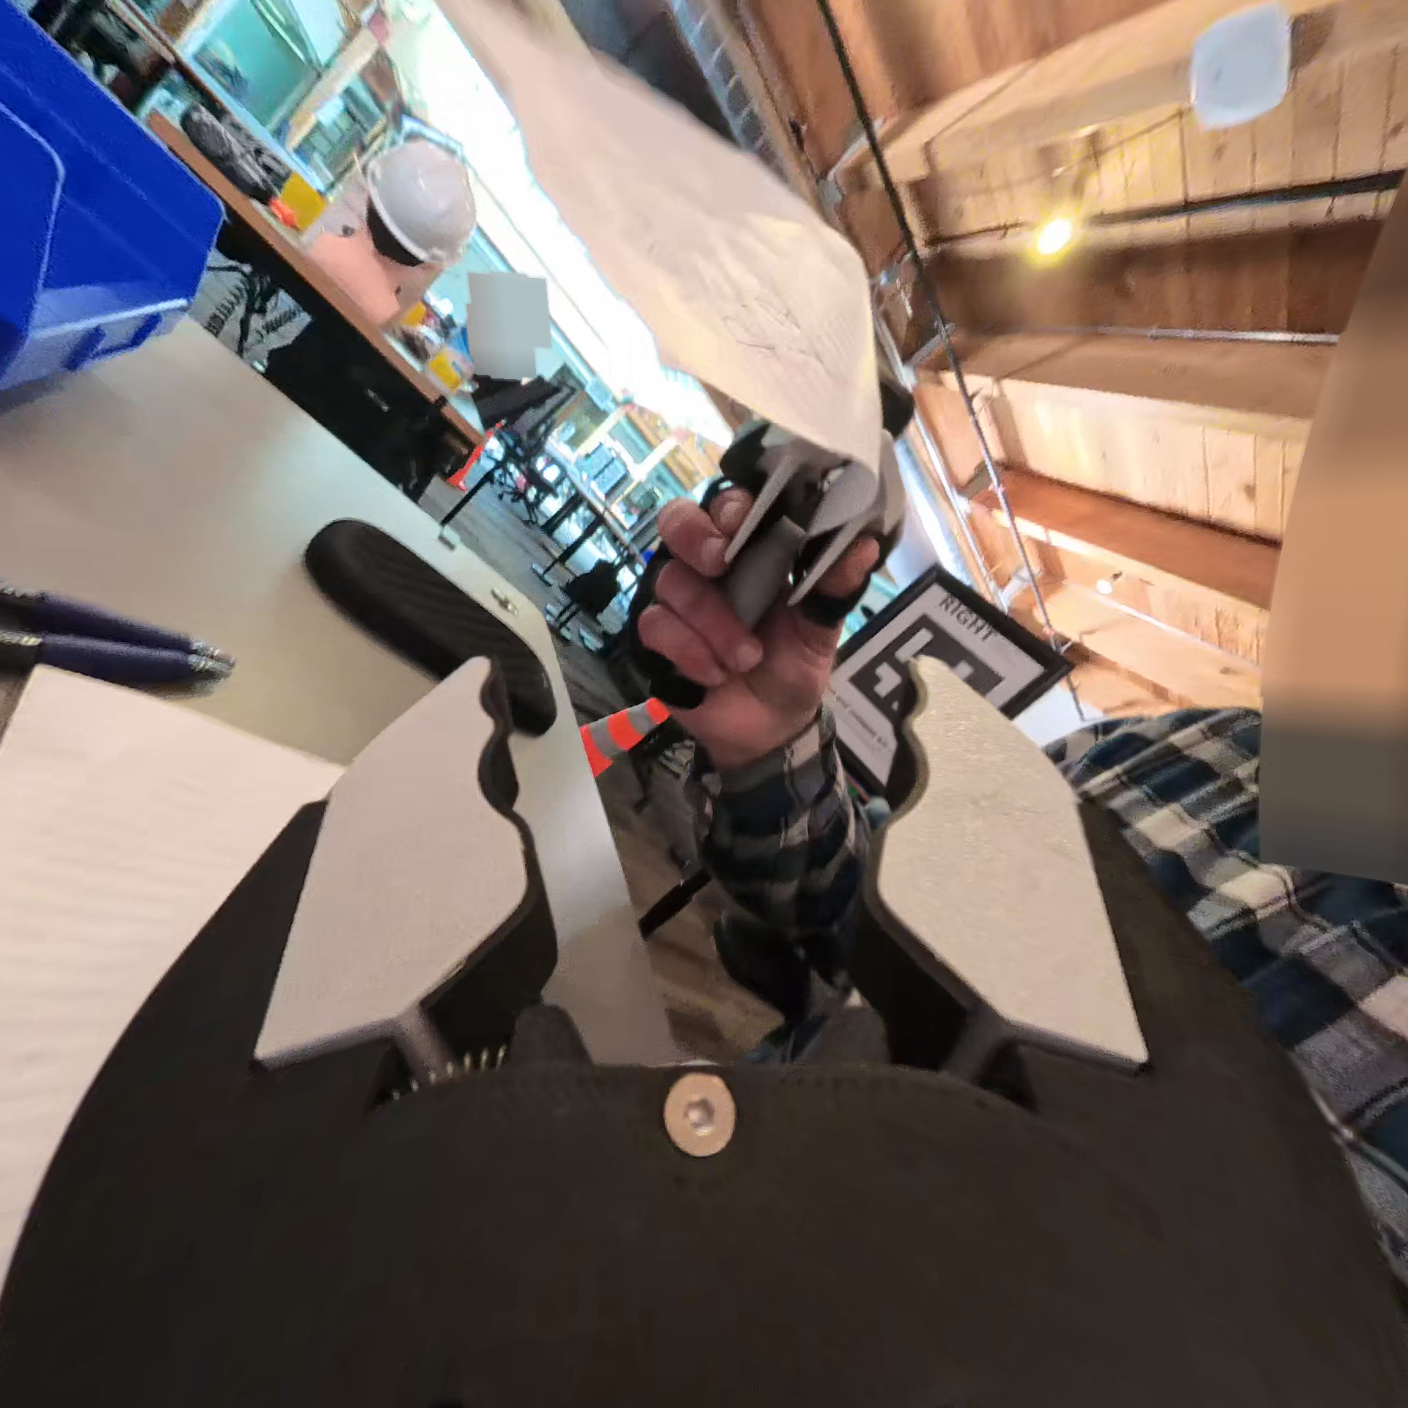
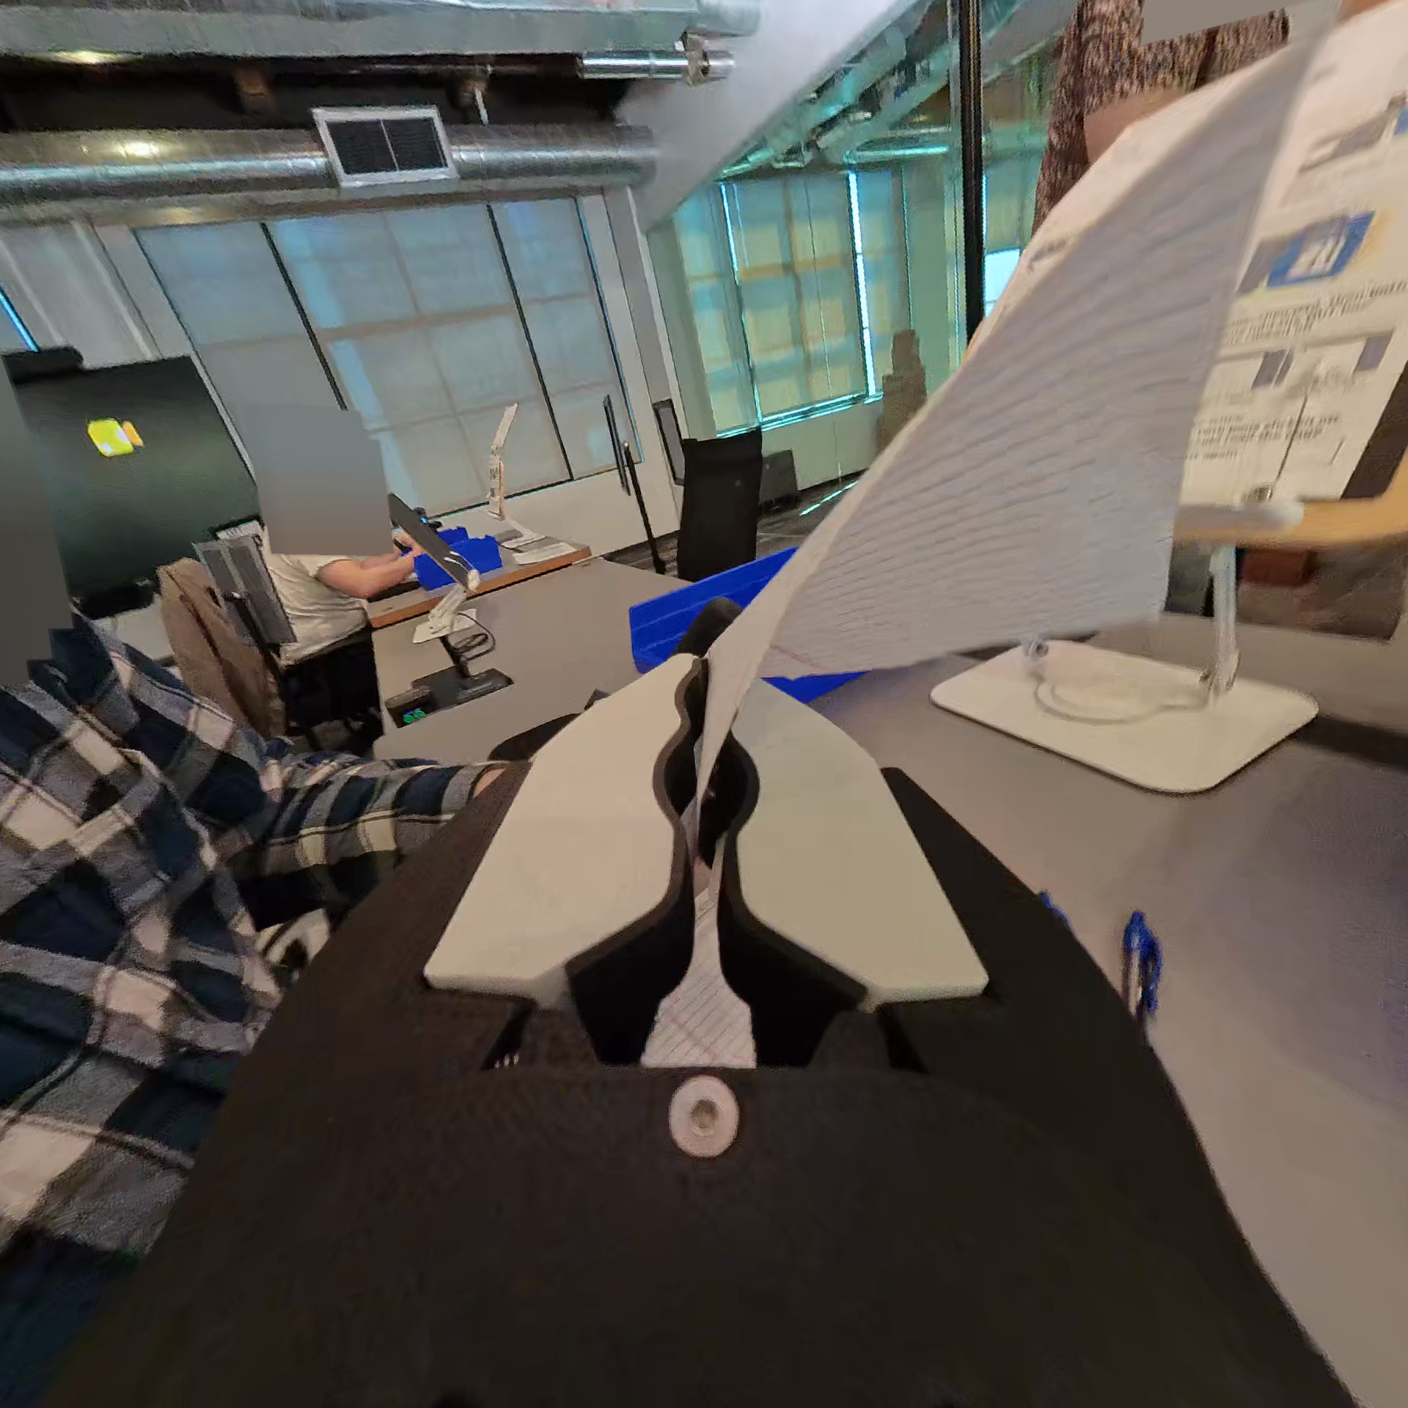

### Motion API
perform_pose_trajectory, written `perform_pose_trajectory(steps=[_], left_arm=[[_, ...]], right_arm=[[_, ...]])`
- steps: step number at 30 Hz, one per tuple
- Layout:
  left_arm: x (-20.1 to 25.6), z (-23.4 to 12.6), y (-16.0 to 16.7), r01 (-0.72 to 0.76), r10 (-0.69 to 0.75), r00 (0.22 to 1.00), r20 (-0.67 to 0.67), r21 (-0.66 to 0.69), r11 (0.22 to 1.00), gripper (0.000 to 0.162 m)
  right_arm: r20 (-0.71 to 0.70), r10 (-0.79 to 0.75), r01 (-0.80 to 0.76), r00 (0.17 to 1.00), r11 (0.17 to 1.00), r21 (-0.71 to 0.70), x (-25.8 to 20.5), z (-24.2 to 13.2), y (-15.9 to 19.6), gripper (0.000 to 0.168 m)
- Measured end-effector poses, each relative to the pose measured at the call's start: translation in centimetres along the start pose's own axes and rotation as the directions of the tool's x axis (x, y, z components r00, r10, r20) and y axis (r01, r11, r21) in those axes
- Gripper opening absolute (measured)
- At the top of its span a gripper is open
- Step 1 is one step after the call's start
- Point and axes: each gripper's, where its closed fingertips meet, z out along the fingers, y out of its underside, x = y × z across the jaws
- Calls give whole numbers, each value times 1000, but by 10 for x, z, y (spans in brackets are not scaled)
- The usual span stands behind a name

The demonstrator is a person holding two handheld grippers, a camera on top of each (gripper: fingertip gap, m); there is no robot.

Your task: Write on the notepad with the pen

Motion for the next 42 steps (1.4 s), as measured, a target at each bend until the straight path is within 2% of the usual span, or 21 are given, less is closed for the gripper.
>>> perform_pose_trajectory(steps=[3, 6, 8, 10, 11, 12, 14, 15, 16, 17, 20, 22, 25, 27, 29, 31, 32, 34, 36, 37, 42], left_arm=[[14, 11, -15, 10, -2, 996, -86, 93, 996, 96], [27, 19, -30, -3, 28, 989, -146, 168, 986, 92], [33, 19, -41, -16, 56, 983, -174, 224, 975, 72], [36, 18, -46, -28, 80, 976, -203, 249, 968, 35], [39, 16, -49, -41, 105, 969, -224, 274, 961, 10], [39, 15, -50, -60, 125, 968, -218, 283, 957, 0], [34, 17, -47, -103, 149, 973, -175, 249, 963, 0], [31, 19, -45, -106, 142, 976, -163, 212, 972, 0], [27, 18, -46, -126, 151, 981, -122, 194, 973, 0], [25, 16, -47, -149, 168, 981, -97, 173, 973, 0], [21, 14, -39, -180, 179, 980, -81, -2, 984, 0], [17, 14, -31, -251, 248, 968, -41, -116, 961, 0], [12, 16, -22, -278, 284, 959, -13, -247, 928, 0], [20, 19, -15, -292, 283, 956, -72, -297, 909, 0], [16, 22, -11, -319, 323, 945, -48, -348, 881, 0], [14, 23, -8, -330, 337, 940, -49, -376, 866, 0], [14, 22, -11, -333, 339, 940, -48, -362, 871, 0], [13, 18, -17, -333, 342, 939, -34, -338, 881, 6], [10, 12, -28, -337, 351, 936, -9, -295, 894, 35], [8, 6, -36, -363, 378, 926, 4, -271, 891, 37], [-27, -33, -71, -455, 485, 859, 165, -189, 870, 10]], right_arm=[[-3, -85, 85, 996, 995, -47, -8, 8, 8, 0], [-20, -68, 66, 997, 994, -87, -11, 12, 29, 0], [-40, -52, 48, 998, 993, -107, -11, 13, 45, 0], [-42, -35, 30, 999, 994, -108, -14, 14, 56, 0], [-54, -21, 15, 998, 993, -117, -13, 14, 61, 0], [-62, -8, 1, 998, 993, -117, -12, 14, 65, 0], [-58, 13, -20, 998, 993, -116, -12, 13, 68, 0], [-67, 32, -41, 997, 989, -142, -9, 12, 72, 8], [-78, 58, -70, 995, 984, -161, -5, 9, 74, 32], [-80, 86, -98, 993, 982, -160, -1, 4, 71, 47], [-112, 103, -122, 988, 977, -177, 17, -12, 50, 71], [-131, 57, -86, 990, 970, -229, 28, -19, 35, 77], [-74, 14, -41, 997, 921, -387, 29, -15, 29, 67], [-32, 8, -23, 999, 851, -524, 28, -6, 45, 56], [11, -14, 18, 1000, 804, -595, 26, 5, 60, 45], [73, -14, 54, 997, 808, -586, 20, 16, 63, 8], [81, 2, 46, 997, 808, -587, 19, 19, 64, 0], [79, 14, 35, 997, 808, -588, 24, 22, 62, 0], [56, 24, 11, 998, 828, -560, 35, 24, 50, 0], [32, 34, -11, 999, 836, -548, 45, 22, 42, 0], [-161, 71, -141, 984, 865, -482, 134, 1, -6, 0]])
